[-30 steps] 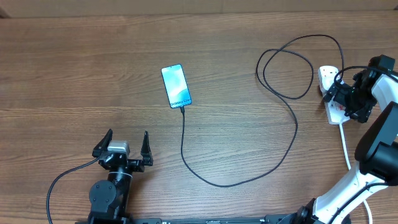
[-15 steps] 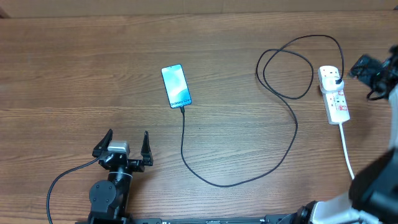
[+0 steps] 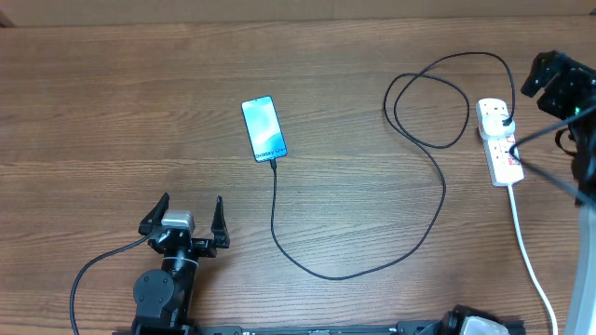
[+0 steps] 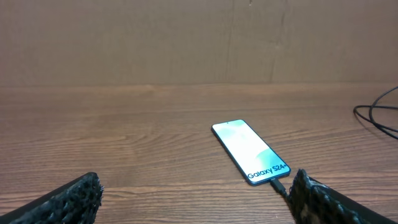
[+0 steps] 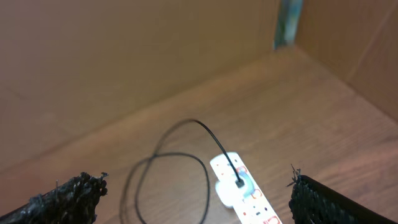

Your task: Plug charger to phone and switch on socket

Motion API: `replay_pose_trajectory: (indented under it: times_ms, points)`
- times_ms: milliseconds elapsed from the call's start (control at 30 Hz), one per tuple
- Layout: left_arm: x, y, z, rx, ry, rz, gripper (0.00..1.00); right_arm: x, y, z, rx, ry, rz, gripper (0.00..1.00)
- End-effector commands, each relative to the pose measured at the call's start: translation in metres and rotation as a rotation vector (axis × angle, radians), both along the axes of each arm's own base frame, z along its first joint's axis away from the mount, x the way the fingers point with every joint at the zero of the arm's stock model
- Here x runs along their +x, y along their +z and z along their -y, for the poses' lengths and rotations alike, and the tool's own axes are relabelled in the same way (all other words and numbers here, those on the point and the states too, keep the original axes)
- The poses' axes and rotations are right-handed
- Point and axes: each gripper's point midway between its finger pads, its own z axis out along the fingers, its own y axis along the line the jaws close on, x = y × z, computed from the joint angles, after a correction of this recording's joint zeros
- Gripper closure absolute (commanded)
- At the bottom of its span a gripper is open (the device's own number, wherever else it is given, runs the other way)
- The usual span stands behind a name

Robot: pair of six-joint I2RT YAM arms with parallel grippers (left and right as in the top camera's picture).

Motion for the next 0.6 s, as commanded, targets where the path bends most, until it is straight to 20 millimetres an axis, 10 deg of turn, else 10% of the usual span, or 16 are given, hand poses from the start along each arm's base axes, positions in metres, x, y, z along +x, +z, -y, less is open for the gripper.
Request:
replay_pose_trajectory:
  times_ms: [0, 233, 567]
  points:
    - [0.000, 0.001, 0.001, 0.013, -0.006, 0.010, 0.00, -0.013, 0.031, -0.013, -0.018, 0.016, 0.083, 0.00]
    - [0.000, 0.001, 0.001, 0.013, -0.006, 0.010, 0.01, -0.026, 0.028, -0.039, -0.018, 0.082, 0.090, 0.00]
    - [0.000, 0.001, 0.001, 0.013, -0.006, 0.010, 0.01, -0.024, -0.104, -0.075, 0.007, 0.175, -0.143, 0.00]
